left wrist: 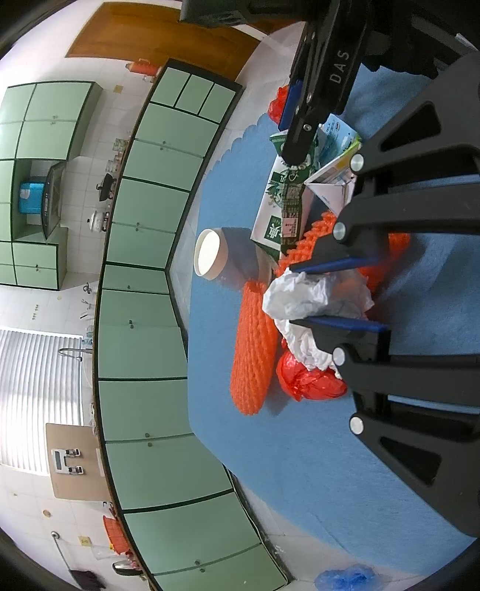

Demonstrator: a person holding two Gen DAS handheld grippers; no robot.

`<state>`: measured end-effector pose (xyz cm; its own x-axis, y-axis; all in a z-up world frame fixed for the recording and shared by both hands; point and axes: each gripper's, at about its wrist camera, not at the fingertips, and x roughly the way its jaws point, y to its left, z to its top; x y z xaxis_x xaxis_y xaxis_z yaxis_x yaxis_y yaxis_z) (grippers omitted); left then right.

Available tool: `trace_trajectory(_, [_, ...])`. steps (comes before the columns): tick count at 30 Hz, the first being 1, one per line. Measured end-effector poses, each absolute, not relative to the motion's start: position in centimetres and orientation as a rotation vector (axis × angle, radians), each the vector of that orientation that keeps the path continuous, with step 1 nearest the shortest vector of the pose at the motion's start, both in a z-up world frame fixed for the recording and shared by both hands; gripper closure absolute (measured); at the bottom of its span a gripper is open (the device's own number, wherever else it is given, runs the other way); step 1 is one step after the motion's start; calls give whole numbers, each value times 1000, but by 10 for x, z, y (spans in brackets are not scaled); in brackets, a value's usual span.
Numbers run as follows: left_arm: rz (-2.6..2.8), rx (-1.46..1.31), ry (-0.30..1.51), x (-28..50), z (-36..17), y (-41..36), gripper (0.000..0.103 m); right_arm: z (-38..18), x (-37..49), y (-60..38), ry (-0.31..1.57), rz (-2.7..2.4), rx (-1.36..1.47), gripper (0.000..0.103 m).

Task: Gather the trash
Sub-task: 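Grasp the green-white milk carton with the right gripper while the left gripper holds the tissue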

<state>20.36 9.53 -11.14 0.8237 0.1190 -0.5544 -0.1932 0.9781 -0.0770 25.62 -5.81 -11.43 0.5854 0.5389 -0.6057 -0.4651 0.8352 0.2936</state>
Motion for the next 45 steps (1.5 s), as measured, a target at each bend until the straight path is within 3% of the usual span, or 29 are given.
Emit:
trace_trajectory(17, [176, -141, 589, 205, -113, 103, 82, -107, 250, -59, 782, 672, 166, 45])
trace_trajectory(26, [174, -143, 591, 205, -114, 104, 82, -114, 264, -51, 790, 648, 129, 33])
trace_trajectory(30, [170, -146, 594, 207, -115, 103, 82, -112, 267, -43, 782, 645, 79, 22])
trace_trajectory(36, [170, -151, 598, 209, -117, 103, 82, -115, 270, -38, 785, 652, 41, 27])
trace_trajectory(45, [170, -157, 601, 209, -118, 104, 82, -118, 268, -32, 789, 678, -26, 26])
